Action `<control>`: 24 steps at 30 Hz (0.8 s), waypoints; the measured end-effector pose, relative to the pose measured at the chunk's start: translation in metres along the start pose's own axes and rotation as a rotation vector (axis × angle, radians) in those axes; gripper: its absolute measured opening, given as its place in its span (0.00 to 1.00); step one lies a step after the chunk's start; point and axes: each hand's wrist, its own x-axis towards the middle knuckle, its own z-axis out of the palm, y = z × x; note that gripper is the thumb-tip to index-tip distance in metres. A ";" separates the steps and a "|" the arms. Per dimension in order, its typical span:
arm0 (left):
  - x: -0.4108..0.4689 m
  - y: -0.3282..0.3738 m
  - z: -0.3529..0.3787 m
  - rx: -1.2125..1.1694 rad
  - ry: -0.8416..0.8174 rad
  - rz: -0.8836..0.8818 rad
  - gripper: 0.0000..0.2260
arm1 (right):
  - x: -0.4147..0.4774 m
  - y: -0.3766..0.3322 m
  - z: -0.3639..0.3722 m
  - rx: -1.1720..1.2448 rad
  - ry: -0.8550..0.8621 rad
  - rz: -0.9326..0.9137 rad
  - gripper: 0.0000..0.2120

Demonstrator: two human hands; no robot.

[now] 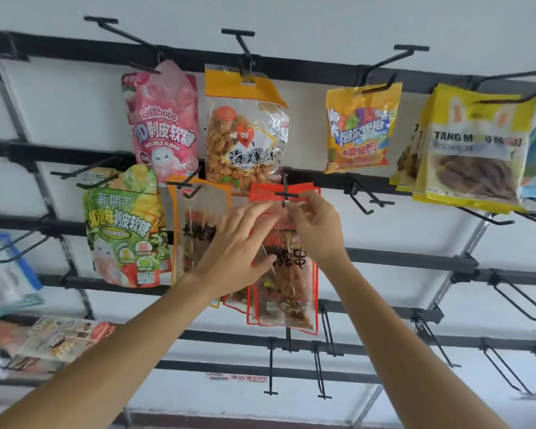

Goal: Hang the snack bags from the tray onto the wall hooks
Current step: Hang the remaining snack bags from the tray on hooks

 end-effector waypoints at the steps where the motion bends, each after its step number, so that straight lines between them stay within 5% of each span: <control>1: -0.001 -0.001 0.005 -0.011 -0.025 -0.006 0.33 | -0.002 0.005 0.002 -0.026 0.036 -0.012 0.03; 4: -0.004 -0.007 0.017 -0.004 -0.037 0.014 0.38 | -0.005 0.014 0.007 -0.132 0.185 -0.151 0.12; 8: 0.001 -0.021 0.028 0.045 -0.037 0.045 0.42 | -0.010 0.032 0.013 -0.522 0.362 -0.369 0.12; 13: 0.011 -0.026 0.043 0.003 -0.035 0.029 0.40 | -0.022 0.065 0.006 -0.786 0.157 -0.444 0.22; 19: 0.009 -0.018 0.041 -0.143 -0.116 -0.035 0.38 | -0.043 0.066 0.013 -0.794 0.012 -0.233 0.30; 24: -0.016 0.004 0.015 -0.264 -0.116 -0.124 0.23 | -0.082 0.066 0.019 -0.725 -0.169 -0.091 0.33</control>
